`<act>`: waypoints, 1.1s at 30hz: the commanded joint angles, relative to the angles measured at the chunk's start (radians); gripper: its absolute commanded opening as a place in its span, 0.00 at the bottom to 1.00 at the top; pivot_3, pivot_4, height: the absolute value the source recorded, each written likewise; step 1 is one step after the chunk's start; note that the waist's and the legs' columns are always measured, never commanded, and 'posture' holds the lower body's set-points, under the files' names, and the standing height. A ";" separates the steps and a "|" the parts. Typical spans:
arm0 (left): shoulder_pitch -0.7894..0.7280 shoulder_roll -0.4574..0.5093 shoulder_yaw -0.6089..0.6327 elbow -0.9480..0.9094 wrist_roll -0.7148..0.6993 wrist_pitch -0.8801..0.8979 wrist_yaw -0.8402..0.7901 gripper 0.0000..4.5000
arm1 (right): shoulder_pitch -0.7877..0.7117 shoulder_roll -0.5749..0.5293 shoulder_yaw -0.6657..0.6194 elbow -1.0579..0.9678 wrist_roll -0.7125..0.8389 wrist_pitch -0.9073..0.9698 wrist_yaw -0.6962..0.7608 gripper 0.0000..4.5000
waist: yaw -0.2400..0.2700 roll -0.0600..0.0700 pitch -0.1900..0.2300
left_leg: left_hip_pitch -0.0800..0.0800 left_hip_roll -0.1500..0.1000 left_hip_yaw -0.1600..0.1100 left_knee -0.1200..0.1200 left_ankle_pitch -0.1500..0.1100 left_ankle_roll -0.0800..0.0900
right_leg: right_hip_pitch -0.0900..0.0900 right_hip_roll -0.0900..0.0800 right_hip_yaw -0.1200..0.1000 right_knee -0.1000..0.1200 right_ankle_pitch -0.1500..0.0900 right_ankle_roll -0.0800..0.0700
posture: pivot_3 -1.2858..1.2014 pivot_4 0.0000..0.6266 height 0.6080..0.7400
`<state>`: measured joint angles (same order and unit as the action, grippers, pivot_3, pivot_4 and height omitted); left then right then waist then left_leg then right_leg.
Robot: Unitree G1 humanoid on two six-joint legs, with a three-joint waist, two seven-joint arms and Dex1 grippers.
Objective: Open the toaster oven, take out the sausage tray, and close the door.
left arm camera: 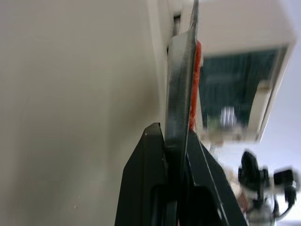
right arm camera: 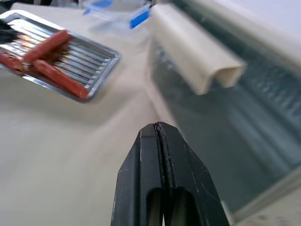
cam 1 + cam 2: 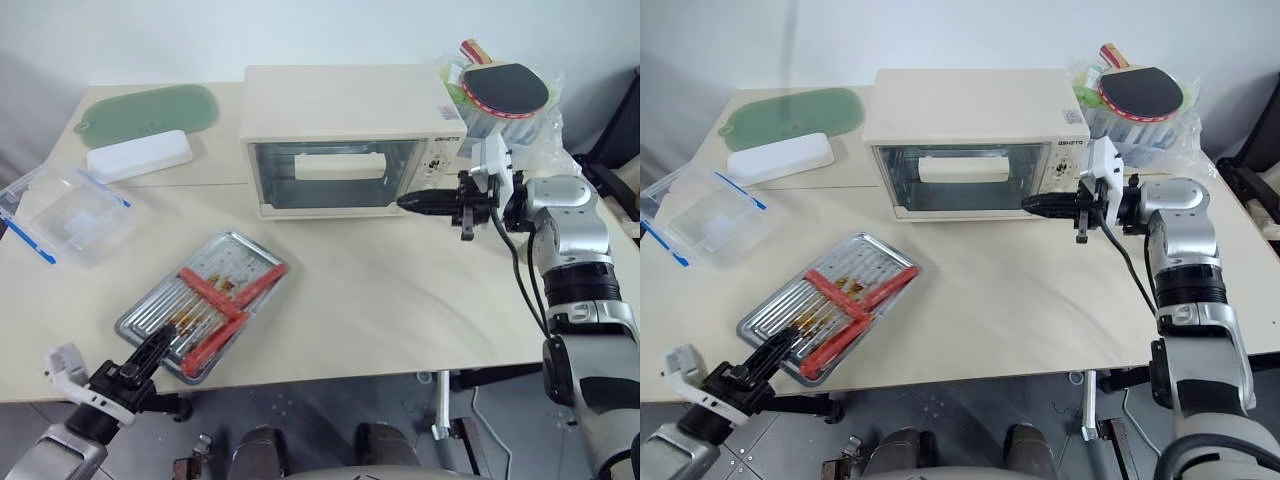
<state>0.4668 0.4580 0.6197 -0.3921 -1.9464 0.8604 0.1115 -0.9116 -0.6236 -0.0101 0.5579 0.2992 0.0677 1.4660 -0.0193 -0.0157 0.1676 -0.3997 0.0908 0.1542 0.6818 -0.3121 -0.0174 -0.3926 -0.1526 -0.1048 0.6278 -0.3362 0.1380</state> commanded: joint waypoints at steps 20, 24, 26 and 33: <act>-0.895 0.211 -0.552 0.669 0.145 0.465 -0.183 0.00 | 0.414 -0.126 -0.088 -0.689 0.127 0.244 -0.203 0.01 | 0.020 0.004 0.003 | -0.002 0.000 0.001 -0.002 0.000 -0.001 | -0.002 0.002 0.000 0.002 0.001 0.001 | 0.52 0.24 1.00; -1.063 0.144 -0.616 0.819 0.355 0.504 -0.285 0.00 | 0.463 -0.152 -0.122 -0.719 0.134 0.247 -0.238 0.01 | 0.039 0.004 0.003 | -0.002 -0.001 0.001 0.000 0.000 -0.001 | -0.002 0.002 0.000 0.002 0.001 0.002 | 0.52 0.24 1.00; -1.118 0.115 -0.643 0.877 0.470 0.503 -0.341 0.00 | 0.480 -0.158 -0.132 -0.734 0.140 0.251 -0.254 0.01 | 0.044 0.003 0.003 | -0.002 -0.001 0.001 0.000 0.000 -0.001 | -0.001 0.002 0.000 0.002 0.001 0.002 | 0.52 0.24 1.00; -1.217 0.044 -0.677 0.984 0.745 0.525 -0.539 0.27 | 0.512 -0.172 -0.146 -0.760 0.147 0.250 -0.290 0.00 | 0.050 0.004 0.002 | -0.001 -0.002 0.001 0.001 0.001 -0.001 | 0.001 0.002 0.000 0.002 0.001 0.003 | 0.52 0.24 1.00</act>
<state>-0.7511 0.5291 -0.0214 0.5640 -1.2670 1.3741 -0.3789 -0.4011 -0.7759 -0.1253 -0.1638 0.4216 0.3164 1.1849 0.0309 -0.0118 0.1701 -0.4008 0.0891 0.1550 0.6833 -0.3115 -0.0182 -0.3920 -0.1511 -0.1047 0.6296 -0.3348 0.1406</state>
